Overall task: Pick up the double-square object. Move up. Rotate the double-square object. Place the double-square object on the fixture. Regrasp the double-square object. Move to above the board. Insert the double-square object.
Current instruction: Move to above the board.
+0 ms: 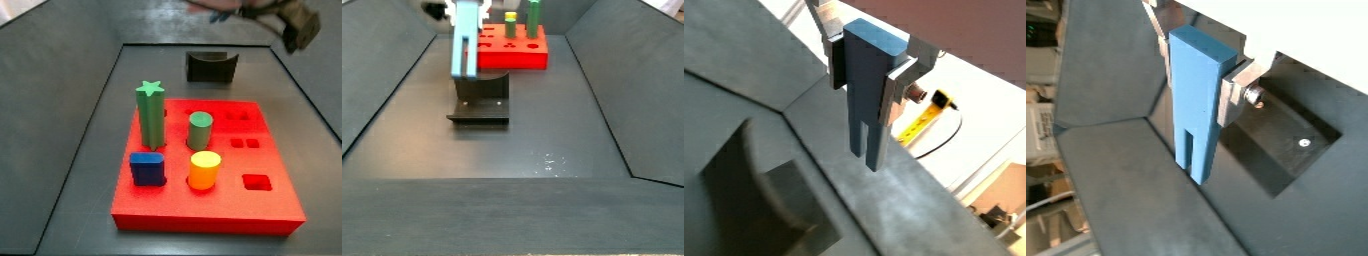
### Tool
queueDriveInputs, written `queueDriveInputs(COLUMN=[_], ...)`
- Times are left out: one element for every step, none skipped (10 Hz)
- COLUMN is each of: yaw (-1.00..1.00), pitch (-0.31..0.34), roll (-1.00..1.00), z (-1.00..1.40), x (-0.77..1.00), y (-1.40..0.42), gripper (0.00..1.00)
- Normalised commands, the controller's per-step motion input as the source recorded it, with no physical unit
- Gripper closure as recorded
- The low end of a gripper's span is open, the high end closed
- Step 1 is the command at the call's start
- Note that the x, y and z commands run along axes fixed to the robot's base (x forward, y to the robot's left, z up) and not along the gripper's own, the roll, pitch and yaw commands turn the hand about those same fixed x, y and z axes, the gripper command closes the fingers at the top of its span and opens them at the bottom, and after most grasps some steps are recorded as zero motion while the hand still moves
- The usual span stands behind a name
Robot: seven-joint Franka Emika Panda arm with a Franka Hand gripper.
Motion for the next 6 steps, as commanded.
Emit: queueDriveInputs(yaw=[-0.29,-0.27,-0.24,-0.20,-0.15,-0.10], pitch=[-0.037,0.010,0.051,0.084,0.129,0.160], roll=[0.02,0.01,0.00,0.00,0.00,0.00], z=[1.00,1.00,1.00,1.00,0.96,0.75], x=[0.01,0.00,-0.01,-0.02,-0.03,-0.03], y=[0.09,0.09,0.09,0.09,0.08,0.06], gripper=[1.00,1.00,1.00,1.00,1.00,1.00])
